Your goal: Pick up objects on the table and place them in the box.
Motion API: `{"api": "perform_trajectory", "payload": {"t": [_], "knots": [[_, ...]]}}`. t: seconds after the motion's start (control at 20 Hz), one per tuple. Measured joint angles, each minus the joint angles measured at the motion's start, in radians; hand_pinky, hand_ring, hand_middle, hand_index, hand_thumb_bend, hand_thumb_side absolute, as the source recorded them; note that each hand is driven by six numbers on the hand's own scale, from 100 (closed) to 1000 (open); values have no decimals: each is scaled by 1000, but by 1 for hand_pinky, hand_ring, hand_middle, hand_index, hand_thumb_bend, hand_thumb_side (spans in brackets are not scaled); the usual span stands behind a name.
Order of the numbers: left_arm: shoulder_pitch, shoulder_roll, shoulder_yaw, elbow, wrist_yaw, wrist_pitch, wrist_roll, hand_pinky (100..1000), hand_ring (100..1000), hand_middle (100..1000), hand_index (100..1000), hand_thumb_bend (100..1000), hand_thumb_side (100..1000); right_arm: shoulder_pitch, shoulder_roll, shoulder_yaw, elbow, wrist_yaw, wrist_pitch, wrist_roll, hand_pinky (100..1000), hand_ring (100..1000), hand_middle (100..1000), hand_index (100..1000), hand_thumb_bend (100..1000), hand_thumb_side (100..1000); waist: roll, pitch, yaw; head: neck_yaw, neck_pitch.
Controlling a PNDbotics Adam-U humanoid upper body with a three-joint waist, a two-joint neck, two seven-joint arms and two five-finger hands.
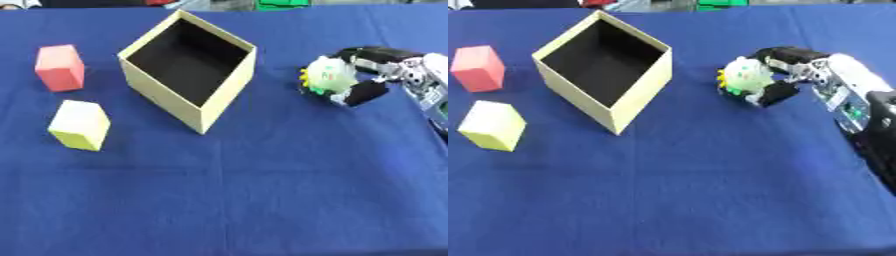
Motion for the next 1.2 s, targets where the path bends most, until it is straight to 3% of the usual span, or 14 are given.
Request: {"api": "perform_trajectory", "payload": {"t": [0.35,0.75,1.2], "knots": [[0,0,0,0,0,4,-3,723,662,655,771,233,982,0,-9,0,-35,-51,29,-30,923,970,893,926,100,501,-1,0,-4,0,0],[0,0,0,0,0,8,-4,722,662,655,771,231,984,-29,-18,-2,-73,-86,52,-20,904,949,871,898,100,347,-5,-3,-9,3,0],[0,0,-1,0,0,9,-4,721,663,656,770,232,984,-165,28,7,-90,-27,53,-8,906,951,879,885,100,253,-7,-11,0,2,0]]}}
